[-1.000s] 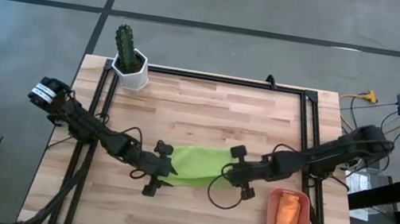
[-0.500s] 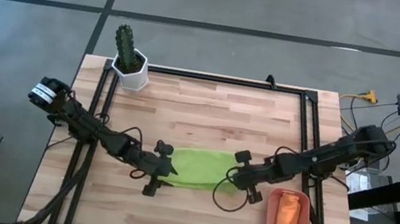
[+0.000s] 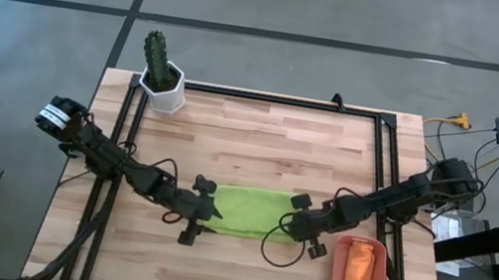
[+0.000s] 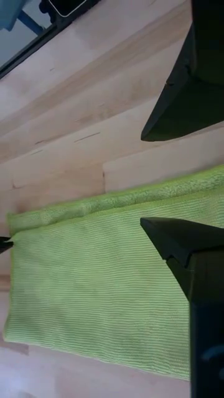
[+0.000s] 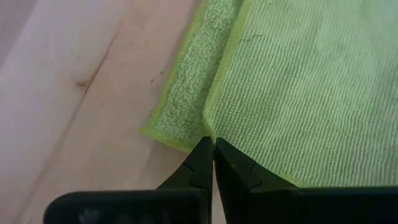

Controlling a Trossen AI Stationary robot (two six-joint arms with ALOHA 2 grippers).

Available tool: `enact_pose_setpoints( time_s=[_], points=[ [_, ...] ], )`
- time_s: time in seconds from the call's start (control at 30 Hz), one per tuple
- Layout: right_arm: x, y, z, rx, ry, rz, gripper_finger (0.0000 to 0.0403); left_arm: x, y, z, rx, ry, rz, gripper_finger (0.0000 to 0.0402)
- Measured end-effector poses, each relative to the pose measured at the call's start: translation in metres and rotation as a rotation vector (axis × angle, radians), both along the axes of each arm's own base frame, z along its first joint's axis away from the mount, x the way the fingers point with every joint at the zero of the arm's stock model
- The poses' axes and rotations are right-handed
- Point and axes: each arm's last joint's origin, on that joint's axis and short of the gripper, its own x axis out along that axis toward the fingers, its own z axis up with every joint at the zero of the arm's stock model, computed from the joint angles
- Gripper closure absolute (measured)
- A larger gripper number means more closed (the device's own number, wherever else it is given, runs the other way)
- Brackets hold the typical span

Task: Roll microfiber towels into tight, uniform cylinder then place into a basket
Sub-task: Fold the green microfiber cloth

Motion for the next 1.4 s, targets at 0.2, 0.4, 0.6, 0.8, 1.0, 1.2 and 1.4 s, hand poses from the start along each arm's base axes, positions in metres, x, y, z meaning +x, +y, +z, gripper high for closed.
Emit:
enact_pose_setpoints(
  time_s=[0.2, 0.4, 0.6, 0.8, 1.0, 1.2, 1.4],
  points=[
    [-0.004, 0.003, 0.0, 0.022, 0.003, 0.026, 0.0394, 0.003, 0.004, -0.007, 0.097, -0.015, 0.128, 0.0207],
    [-0.006, 0.002, -0.005, 0.041, -0.004, -0.007, 0.0394, 0.012, 0.006, -0.029, 0.144, 0.01, 0.177, 0.0207],
    [-0.008, 0.001, -0.007, 0.062, -0.006, -0.046, 0.038, 0.018, 0.003, -0.055, 0.164, 0.083, 0.164, 0.0207],
    [-0.011, 0.0, -0.01, 0.094, 0.018, -0.062, 0.0374, 0.022, 0.0, -0.061, 0.093, 0.111, 0.149, 0.0207],
    [-0.017, 0.002, -0.002, 0.1, 0.01, -0.033, 0.0375, 0.02, -0.001, -0.051, 0.074, 0.096, 0.134, 0.0207],
    [-0.022, 0.004, 0.024, 0.12, -0.113, -0.003, 0.0375, 0.014, 0.001, -0.027, 0.06, 0.051, 0.139, 0.0207],
    [-0.031, 0.011, 0.043, 0.188, -0.183, 0.041, 0.0375, 0.007, 0.005, 0.001, 0.027, -0.032, 0.147, 0.0207]
  ],
)
